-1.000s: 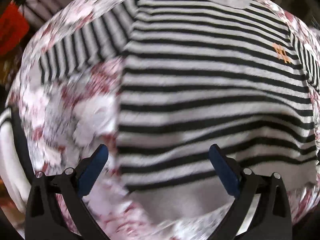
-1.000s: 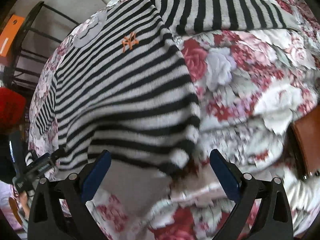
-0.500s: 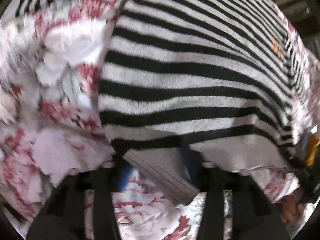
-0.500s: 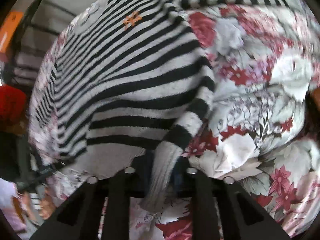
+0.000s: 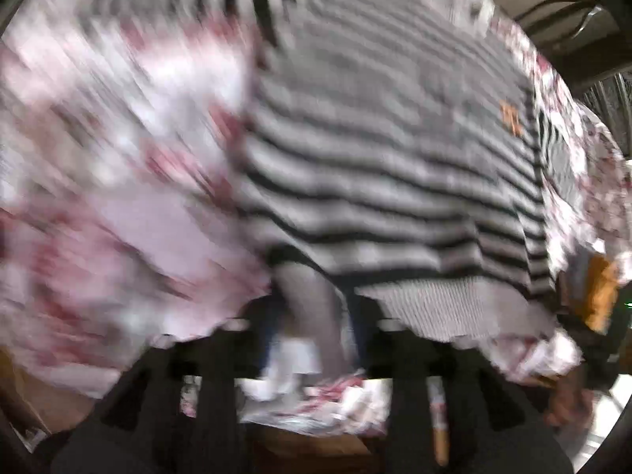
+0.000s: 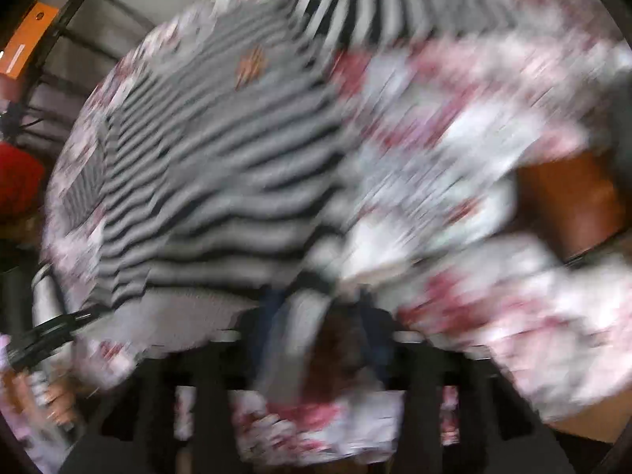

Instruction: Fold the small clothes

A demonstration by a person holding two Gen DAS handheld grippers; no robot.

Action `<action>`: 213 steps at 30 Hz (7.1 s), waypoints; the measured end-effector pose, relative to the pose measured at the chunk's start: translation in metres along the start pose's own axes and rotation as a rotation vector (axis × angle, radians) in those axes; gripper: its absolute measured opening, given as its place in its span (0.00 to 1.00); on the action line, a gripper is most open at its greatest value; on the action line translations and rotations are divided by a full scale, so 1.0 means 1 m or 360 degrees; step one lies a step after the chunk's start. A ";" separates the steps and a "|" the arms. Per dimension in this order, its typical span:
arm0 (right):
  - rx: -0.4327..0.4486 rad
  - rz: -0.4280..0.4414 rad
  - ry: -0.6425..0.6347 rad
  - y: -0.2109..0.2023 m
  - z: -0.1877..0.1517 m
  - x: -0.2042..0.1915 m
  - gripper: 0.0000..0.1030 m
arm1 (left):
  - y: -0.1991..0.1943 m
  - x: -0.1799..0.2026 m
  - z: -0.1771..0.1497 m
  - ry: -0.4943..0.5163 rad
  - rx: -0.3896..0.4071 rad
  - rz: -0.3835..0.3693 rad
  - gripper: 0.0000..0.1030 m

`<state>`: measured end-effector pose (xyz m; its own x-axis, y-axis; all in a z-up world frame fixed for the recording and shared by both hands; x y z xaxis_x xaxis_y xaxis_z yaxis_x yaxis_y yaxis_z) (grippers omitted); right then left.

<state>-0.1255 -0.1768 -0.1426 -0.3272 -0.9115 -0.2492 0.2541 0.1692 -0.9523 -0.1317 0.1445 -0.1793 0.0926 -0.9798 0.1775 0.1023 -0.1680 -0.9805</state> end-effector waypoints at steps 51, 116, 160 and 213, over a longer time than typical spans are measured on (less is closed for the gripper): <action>0.0581 0.0250 0.1073 0.034 0.201 0.259 0.60 | 0.082 0.201 0.087 0.0803 0.0233 0.0493 0.93; 0.0560 0.0369 -0.0068 0.010 0.203 -0.166 0.07 | 0.000 0.031 0.202 0.0081 0.0348 0.0269 0.93; 0.0451 0.0394 -0.0005 0.035 0.212 -0.051 0.37 | 0.059 0.082 0.246 -0.0023 0.0325 -0.0069 0.12; 0.0302 0.0156 -0.0182 0.061 0.174 -0.144 0.49 | 0.011 -0.258 0.239 -0.0809 0.0510 -0.0061 0.54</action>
<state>0.0955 -0.1004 -0.1342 -0.1903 -0.9325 -0.3070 0.4494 0.1953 -0.8718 0.0821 0.4211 -0.2161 0.5370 -0.7853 0.3080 0.4008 -0.0838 -0.9123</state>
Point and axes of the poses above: each gripper's, at about its wrist camera, not at the fingertips, and y roughly the way its jaws point, x to its right, z to its top, the point moved 8 cm from there along y, roughly the way its jaws point, and after that the axes turned 1 degree about x, right-handed, at the moved point
